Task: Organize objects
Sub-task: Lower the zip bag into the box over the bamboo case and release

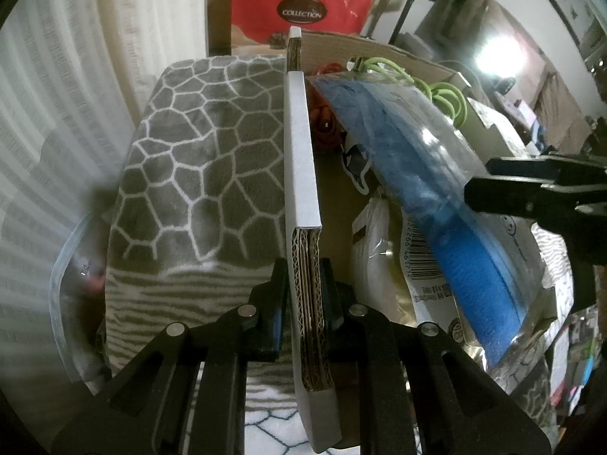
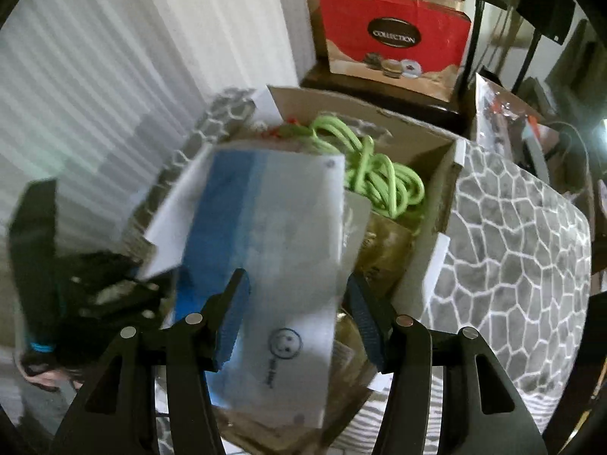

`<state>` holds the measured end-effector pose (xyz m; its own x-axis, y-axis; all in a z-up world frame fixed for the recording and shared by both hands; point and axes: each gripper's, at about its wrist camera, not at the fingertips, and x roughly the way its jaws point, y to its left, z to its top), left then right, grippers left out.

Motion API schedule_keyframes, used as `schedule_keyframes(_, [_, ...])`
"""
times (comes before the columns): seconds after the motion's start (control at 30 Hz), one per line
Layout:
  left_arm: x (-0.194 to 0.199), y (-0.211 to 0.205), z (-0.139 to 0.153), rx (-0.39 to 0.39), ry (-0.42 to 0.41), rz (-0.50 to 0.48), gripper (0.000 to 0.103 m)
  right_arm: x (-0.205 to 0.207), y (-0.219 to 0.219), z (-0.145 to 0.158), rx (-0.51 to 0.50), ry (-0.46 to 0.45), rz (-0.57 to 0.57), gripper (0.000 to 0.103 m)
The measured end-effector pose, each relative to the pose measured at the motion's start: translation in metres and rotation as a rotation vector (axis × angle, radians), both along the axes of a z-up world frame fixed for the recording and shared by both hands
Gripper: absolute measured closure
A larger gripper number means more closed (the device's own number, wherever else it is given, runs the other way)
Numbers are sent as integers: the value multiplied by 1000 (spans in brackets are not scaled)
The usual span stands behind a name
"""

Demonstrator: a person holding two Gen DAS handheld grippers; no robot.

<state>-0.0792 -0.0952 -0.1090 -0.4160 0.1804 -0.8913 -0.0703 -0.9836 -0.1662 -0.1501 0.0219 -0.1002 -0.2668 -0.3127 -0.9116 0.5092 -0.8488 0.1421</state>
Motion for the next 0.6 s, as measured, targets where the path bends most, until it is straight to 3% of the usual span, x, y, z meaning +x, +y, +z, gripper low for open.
schedule_keyframes(0.07, [0,0,0,1,0,1,89,-2,5,-6,-17,-25,-13,47])
schedule_keyframes(0.17, [0,0,0,1,0,1,89,-6,11,-9,-36,-52,-31,57])
schedule_keyframes(0.3, [-1,-1,-2,4,-1,2,89,-4,24,-6,-39,-54,-93,82])
schedule_keyframes(0.43, [0,0,-1,7,-2,3,89,2,42,-7,-118,-124,-149,86])
schedule_keyframes(0.6, [1,1,0,7,-3,4,89,16,50,-4,-135,-127,-140,88])
